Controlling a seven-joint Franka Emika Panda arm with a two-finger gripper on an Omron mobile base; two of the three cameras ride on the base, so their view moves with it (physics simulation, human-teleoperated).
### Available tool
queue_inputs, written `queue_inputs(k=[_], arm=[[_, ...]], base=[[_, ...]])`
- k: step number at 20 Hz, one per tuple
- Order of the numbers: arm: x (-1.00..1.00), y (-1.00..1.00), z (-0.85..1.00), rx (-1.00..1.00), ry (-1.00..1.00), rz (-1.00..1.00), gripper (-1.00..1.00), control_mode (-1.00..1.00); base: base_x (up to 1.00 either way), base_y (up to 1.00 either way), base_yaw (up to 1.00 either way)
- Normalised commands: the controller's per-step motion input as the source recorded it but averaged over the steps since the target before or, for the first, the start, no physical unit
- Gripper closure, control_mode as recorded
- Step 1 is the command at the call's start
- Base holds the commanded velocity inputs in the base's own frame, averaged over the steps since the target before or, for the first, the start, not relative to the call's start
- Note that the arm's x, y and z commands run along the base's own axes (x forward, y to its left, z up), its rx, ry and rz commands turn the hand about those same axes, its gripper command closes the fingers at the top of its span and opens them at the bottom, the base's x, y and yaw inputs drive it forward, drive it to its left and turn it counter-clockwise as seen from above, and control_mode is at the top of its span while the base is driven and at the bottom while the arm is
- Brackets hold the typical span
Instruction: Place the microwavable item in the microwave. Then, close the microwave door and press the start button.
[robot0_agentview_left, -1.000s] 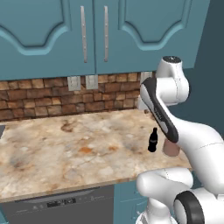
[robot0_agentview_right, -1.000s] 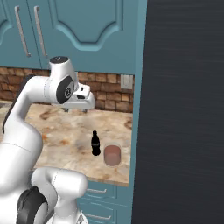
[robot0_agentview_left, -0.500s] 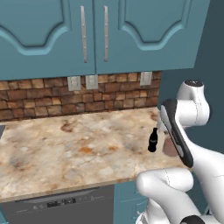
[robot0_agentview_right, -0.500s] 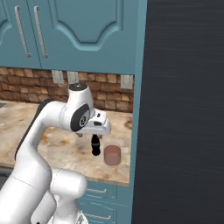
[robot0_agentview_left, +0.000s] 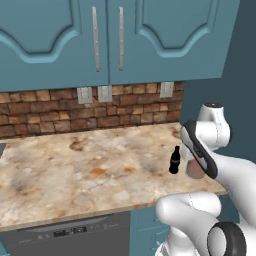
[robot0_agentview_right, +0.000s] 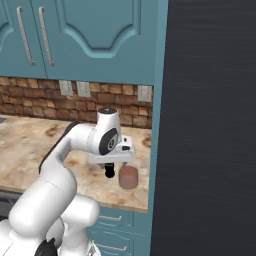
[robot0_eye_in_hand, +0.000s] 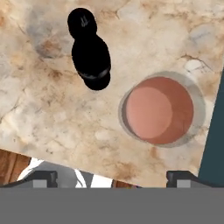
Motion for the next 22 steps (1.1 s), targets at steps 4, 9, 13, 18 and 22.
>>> queue_inputs(k=[4,9,13,18,22], arm=[[0.30,-0.05,-0.47,0.00,0.03,0.21,-1.00,-1.00],[0.28,0.00,-0.48,0.00,0.06,0.18,-1.00,-1.00],[0.20,0.00,-0.44,0.00,0.03,0.14,-1.00,-1.00],[0.04,-0.01,-0.20,0.00,0.00,0.11,-1.00,-1.00],[0.00,0.00,-0.32,0.00,0.00,0.08,-1.00,-1.00]], base=[[0.00,0.00,0.00],[0.00,0.00,0.00],[0.00,0.00,0.00],[0.00,0.00,0.00],[0.00,0.00,0.00]])
